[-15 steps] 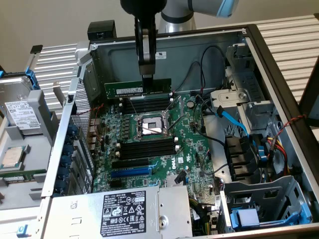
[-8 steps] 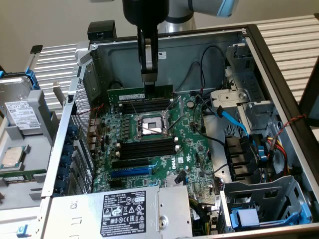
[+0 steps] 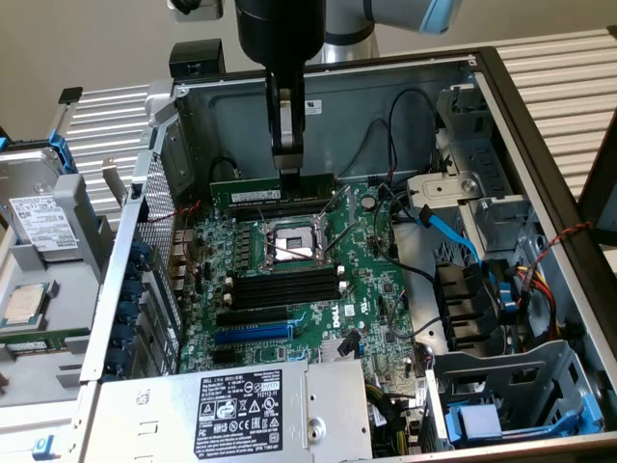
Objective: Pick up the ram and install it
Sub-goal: 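Pick up the ram and move it above insertion slot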
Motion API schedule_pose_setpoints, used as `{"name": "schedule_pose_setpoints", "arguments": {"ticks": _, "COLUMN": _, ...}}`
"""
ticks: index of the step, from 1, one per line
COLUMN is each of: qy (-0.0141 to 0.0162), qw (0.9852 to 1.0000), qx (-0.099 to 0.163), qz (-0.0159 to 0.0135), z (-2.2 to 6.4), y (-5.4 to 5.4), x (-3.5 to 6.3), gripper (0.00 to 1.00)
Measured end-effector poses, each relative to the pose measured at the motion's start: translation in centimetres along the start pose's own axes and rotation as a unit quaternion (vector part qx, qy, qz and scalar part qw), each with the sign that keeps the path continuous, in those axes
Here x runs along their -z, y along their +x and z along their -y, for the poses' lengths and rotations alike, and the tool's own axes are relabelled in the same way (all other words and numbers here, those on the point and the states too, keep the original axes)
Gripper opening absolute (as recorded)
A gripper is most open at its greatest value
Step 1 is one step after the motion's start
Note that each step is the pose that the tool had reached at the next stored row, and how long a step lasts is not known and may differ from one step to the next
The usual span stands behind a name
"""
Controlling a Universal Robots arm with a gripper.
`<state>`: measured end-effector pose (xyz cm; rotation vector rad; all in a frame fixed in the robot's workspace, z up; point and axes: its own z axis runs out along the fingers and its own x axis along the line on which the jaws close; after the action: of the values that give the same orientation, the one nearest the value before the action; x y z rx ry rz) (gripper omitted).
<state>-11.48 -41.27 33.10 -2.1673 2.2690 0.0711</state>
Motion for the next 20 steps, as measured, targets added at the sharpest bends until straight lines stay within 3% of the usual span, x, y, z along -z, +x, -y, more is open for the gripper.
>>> {"name": "schedule_pose_setpoints", "arguments": {"ticks": 8, "qy": 0.0015, "qw": 1.0, "qx": -0.004, "qz": -0.0001, "z": 0.02, "y": 0.0, "x": -1.41, "gripper": 0.12}}
{"name": "schedule_pose_setpoints", "arguments": {"ticks": 9, "qy": 0.0026, "qw": 1.0, "qx": -0.004, "qz": -0.0002, "z": 0.02, "y": 0.0, "x": -1.52, "gripper": 0.12}}
{"name": "schedule_pose_setpoints", "arguments": {"ticks": 12, "qy": 0.0095, "qw": 0.9999, "qx": -0.003, "qz": -0.0006, "z": 0.03, "y": 0.1, "x": -1.77, "gripper": 0.12}}
{"name": "schedule_pose_setpoints", "arguments": {"ticks": 13, "qy": 0.0102, "qw": 0.9999, "qx": -0.003, "qz": -0.0006, "z": 0.02, "y": 0.1, "x": -1.94, "gripper": 0.12}}
{"name": "schedule_pose_setpoints", "arguments": {"ticks": 20, "qy": 0.0105, "qw": 0.9999, "qx": -0.003, "qz": -0.004, "z": 0.05, "y": 0.2, "x": -2.97, "gripper": 0.12}}
